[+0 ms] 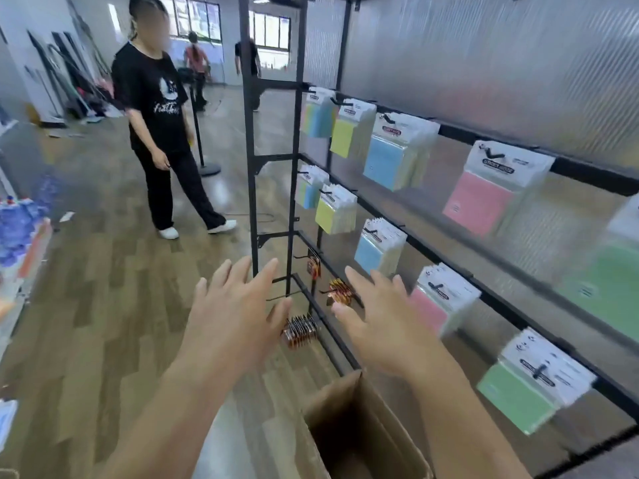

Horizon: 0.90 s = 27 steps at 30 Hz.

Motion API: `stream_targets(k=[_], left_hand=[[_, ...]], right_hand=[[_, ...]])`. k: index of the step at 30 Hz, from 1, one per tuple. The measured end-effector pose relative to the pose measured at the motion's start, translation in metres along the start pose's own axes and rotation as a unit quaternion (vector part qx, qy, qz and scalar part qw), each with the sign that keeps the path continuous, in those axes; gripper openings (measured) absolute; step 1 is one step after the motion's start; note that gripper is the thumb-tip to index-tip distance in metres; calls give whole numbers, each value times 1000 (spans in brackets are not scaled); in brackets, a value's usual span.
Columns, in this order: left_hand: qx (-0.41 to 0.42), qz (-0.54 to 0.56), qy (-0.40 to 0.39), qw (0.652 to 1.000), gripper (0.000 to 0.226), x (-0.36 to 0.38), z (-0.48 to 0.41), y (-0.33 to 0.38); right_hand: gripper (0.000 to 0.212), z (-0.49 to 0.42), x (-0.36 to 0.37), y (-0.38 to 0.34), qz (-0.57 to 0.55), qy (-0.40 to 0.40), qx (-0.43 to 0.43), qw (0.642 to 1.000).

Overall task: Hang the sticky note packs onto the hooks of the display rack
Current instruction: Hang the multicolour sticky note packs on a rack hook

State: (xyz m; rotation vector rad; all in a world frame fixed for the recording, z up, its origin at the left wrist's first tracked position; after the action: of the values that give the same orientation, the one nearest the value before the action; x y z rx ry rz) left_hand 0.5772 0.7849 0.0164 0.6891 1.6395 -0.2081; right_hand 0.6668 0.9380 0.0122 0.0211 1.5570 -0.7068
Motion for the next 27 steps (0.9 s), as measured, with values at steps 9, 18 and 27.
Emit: stream_targets(k=[9, 18, 27], left_hand=[[90, 6, -26, 996, 61, 20, -183, -81], [206, -2, -16, 979, 61, 28, -344, -100], [268, -29, -17, 963, 58, 60, -492, -83]], right_hand=[[61, -165, 13, -56, 11, 41, 83, 996], [62, -297, 2, -83, -4, 83, 147, 986], [66, -434, 0, -76, -23, 103, 162, 981]])
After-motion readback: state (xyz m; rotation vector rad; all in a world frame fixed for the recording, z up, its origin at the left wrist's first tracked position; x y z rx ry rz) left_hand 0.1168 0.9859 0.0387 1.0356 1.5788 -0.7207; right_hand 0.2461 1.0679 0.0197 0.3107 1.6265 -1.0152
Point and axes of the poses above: each hand's wrist, its own z-axis away from the middle knuckle, its own x-axis out of the palm, y = z × x, the point moved 8 cm from there along -z, towards the middle knuckle
